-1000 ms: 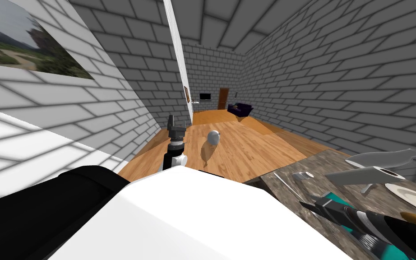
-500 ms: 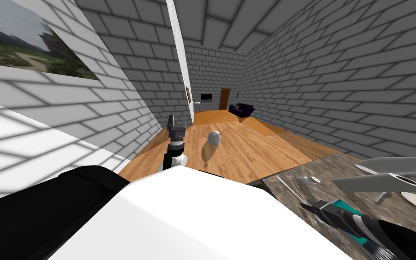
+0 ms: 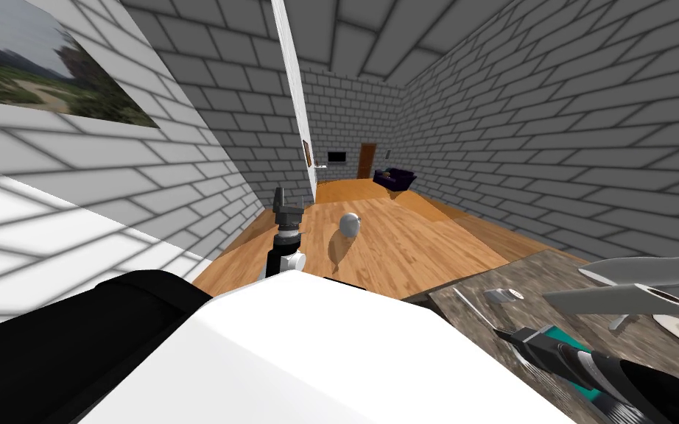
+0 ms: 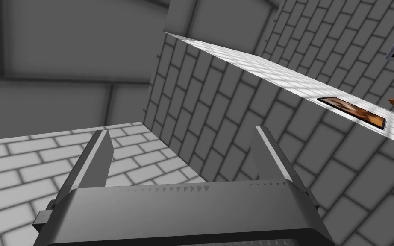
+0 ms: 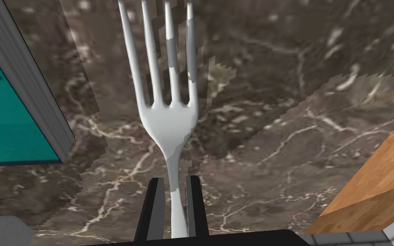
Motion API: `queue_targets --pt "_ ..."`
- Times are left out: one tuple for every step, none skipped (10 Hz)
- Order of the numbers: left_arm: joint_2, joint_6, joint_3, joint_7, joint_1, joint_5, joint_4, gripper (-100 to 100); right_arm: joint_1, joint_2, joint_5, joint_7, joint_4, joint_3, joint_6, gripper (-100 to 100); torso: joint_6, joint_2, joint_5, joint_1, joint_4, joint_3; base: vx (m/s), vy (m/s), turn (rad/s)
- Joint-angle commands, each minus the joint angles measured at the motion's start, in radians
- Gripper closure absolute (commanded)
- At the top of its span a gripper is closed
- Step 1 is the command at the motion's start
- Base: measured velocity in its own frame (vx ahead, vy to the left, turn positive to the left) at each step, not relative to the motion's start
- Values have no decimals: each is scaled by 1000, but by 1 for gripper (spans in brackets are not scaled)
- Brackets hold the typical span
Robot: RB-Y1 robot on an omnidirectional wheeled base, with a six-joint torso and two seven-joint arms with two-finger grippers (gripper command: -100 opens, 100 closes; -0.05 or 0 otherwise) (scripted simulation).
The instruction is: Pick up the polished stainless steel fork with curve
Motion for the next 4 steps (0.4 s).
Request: queue_targets --pt "0 0 0 0 0 0 0 0 -17 -28 -4 -9 1 -4 -30 100 0 0 0 0 0 0 -31 4 -108" --pt "0 0 0 0 0 0 0 0 -19 -40 -7 -12 -4 -6 -36 100 1 2 0 0 0 1 -52 6 -100" --pt "0 0 0 0 0 0 0 0 -13 -30 -8 -5 3 -7 -30 100 1 4 1 0 1 2 -23 0 -19" --pt "0 0 0 0 0 0 0 0 -13 -32 -9 -3 4 -8 -35 0 1 3 0 0 0 2 0 0 0"
